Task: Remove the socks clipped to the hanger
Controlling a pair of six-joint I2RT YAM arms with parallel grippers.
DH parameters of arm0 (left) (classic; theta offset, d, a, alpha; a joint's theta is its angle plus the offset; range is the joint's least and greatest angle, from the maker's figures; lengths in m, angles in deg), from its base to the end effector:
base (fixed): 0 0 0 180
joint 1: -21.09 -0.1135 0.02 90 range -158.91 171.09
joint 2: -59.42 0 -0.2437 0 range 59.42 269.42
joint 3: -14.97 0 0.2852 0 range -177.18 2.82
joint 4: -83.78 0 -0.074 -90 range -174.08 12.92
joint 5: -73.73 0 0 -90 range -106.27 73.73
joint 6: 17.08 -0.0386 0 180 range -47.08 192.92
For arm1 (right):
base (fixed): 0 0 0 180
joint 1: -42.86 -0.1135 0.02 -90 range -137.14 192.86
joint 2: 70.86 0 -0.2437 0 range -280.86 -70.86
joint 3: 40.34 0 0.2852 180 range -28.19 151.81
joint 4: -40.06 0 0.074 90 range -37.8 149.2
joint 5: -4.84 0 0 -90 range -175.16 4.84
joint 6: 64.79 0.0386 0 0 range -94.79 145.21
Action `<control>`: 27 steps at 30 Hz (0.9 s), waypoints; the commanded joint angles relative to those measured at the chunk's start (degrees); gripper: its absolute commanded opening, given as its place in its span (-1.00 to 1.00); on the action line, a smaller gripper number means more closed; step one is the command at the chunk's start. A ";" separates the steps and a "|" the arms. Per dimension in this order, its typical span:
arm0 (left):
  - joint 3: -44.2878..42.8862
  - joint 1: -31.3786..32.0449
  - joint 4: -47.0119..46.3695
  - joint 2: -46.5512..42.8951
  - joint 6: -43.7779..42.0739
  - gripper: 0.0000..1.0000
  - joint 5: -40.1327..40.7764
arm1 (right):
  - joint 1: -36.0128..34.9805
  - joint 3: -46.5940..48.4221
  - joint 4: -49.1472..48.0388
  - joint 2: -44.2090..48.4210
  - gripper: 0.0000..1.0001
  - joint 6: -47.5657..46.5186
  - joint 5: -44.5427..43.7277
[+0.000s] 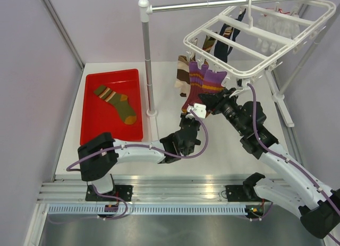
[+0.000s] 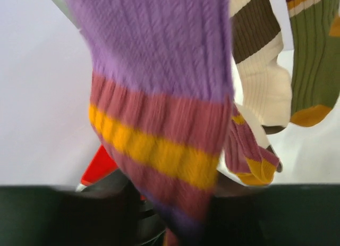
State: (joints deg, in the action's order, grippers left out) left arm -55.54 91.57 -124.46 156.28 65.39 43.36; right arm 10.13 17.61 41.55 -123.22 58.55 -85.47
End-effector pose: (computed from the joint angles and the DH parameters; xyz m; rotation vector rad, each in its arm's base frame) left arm 0.1644 -0.3641 0.2320 0.2262 1.5380 -0.0681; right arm 0.2250 0.1444 0.3423 0.0129 1.5701 0.9160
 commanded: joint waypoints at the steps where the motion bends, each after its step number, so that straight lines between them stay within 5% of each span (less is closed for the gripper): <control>1: 1.06 0.10 1.18 -2.90 2.60 -0.95 -0.39 | 0.12 0.26 -2.78 1.99 0.12 -3.80 -1.26; 4: 1.24 0.10 4.16 -3.69 4.80 -0.95 -1.45 | 0.12 -2.72 -7.52 4.01 0.52 -7.49 -1.09; 9: 0.89 0.10 9.34 -4.66 8.74 -0.95 -2.59 | 0.12 -5.99 -14.74 6.30 0.71 -14.51 -2.05; 27: -0.87 -0.08 20.95 -8.97 15.17 -0.95 -3.83 | 0.12 0.51 -20.63 3.05 0.70 -23.67 -5.66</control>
State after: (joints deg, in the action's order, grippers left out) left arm -54.54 91.57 -105.55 150.00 77.74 40.35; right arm 10.43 14.64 25.83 -119.48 37.83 -89.69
